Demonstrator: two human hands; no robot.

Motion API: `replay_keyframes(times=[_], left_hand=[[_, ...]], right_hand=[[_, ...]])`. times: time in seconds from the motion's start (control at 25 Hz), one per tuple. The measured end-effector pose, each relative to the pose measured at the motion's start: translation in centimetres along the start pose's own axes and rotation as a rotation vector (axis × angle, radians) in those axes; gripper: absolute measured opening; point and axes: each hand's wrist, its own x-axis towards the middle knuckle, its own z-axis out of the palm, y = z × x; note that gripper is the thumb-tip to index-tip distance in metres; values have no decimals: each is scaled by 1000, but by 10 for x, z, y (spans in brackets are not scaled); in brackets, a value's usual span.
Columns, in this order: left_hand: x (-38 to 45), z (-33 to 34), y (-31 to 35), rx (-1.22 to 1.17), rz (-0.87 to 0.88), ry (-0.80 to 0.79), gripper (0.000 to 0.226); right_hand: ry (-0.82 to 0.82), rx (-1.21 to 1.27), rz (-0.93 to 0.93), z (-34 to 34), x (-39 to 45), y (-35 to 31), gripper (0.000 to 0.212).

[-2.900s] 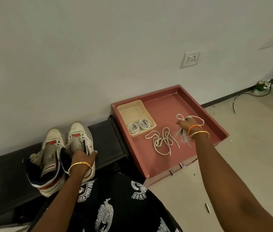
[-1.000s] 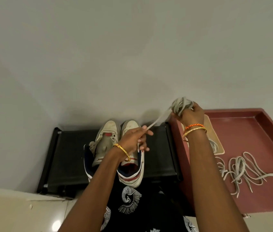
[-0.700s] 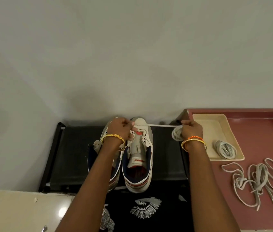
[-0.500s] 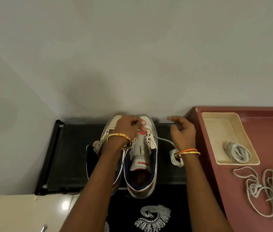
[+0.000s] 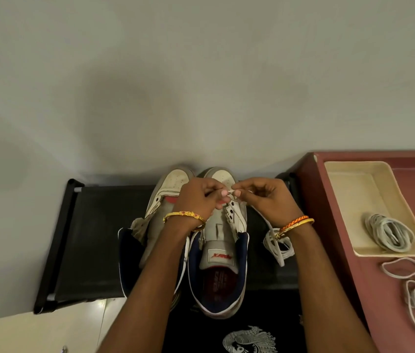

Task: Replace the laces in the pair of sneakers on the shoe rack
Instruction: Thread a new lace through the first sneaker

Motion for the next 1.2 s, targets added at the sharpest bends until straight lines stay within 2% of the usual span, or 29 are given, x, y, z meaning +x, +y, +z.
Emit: replay_keyframes(times=[0.12, 0.28, 0.4, 0.6, 0.76, 1.04, 1.2], left_hand=[[6, 2, -6, 111, 30, 10, 12], [15, 2, -20, 482, -62, 69, 9], [12, 5, -13, 713, -87, 48, 16], [12, 12, -13, 615, -123, 39, 17], [12, 19, -14, 657, -111, 61, 11], [16, 20, -20, 599, -54, 92, 17], [17, 21, -23, 600, -21, 66, 15]], right_hand=[[-6, -49, 24, -2, 1, 2, 10], [83, -333, 170, -3, 2, 18, 8], [98, -325, 202, 3, 3, 22, 8], [83, -342, 203, 6, 7, 24, 6], [88, -345, 191, 14, 9, 23, 7], [102, 77, 367, 11, 11, 24, 17], [102, 99, 400, 16, 10, 22, 11]])
